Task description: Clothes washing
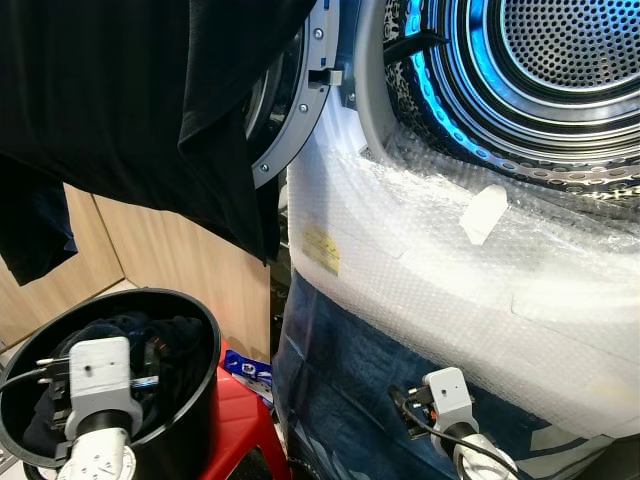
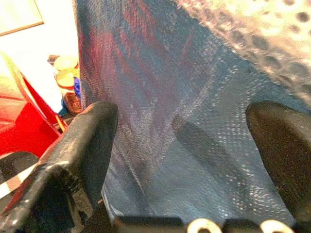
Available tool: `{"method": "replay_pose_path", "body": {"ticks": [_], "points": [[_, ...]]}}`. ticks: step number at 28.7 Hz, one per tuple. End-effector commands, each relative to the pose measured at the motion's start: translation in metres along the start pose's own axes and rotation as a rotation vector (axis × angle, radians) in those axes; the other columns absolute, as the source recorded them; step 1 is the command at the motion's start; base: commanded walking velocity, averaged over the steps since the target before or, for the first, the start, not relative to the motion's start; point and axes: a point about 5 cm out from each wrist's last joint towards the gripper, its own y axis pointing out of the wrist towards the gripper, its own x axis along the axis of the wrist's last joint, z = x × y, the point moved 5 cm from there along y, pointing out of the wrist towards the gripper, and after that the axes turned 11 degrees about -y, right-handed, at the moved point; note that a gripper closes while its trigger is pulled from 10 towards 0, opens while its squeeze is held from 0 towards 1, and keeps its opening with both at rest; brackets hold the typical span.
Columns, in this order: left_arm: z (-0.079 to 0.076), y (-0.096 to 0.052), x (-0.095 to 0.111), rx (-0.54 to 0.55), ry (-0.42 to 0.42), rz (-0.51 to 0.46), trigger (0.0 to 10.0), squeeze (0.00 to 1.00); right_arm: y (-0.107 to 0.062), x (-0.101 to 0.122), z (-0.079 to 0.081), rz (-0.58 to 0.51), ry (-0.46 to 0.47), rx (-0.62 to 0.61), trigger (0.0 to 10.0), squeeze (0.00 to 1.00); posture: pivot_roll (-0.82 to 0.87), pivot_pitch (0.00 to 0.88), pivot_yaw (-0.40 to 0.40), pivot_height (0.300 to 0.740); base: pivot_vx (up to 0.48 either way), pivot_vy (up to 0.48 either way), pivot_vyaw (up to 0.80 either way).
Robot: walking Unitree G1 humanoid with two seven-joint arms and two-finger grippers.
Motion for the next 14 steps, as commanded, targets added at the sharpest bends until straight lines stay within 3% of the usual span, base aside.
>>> {"method": "replay_pose_path", "body": {"ticks": [1, 2, 4, 9, 12, 14], "points": [[-0.005, -0.002, 0.006, -0.007, -0.007, -0.015, 10.0, 0.0, 0.001, 0.005, -0.01, -0.013, -0.004, -0.022, 10.0, 0.0, 0.16, 0.0, -0.079, 0.74, 0.0, 0.0, 0.0], [-0.017, -0.007, 0.009, -0.029, -0.006, -0.027, 10.0, 0.0, -0.001, 0.002, -0.013, -0.001, -0.007, -0.032, 10.0, 0.0, 0.16, 0.0, -0.078, 0.74, 0.0, 0.0, 0.0], [-0.024, -0.012, 0.013, -0.027, -0.007, -0.059, 10.0, 0.0, -0.002, -0.002, -0.013, 0.008, -0.003, -0.032, 10.0, 0.0, 0.16, 0.0, -0.076, 0.74, 0.0, 0.0, 0.0], [-0.027, -0.02, 0.015, 0.021, -0.012, -0.069, 10.0, 0.0, -0.004, -0.006, -0.009, 0.016, 0.0, -0.028, 10.0, 0.0, 0.16, 0.0, -0.076, 0.74, 0.0, 0.0, 0.0], [-0.012, -0.03, 0.007, 0.119, -0.003, -0.055, 10.0, 0.0, -0.004, -0.006, -0.009, 0.019, -0.002, -0.026, 10.0, 0.0, 0.17, 0.0, -0.078, 0.74, 0.0, 0.0, 0.0], [-0.011, -0.031, 0.007, 0.125, -0.002, -0.056, 10.0, 0.0, -0.004, -0.006, -0.009, 0.019, -0.002, -0.027, 10.0, 0.0, 0.17, 0.0, -0.078, 0.74, 0.0, 0.0, 0.0]]}}
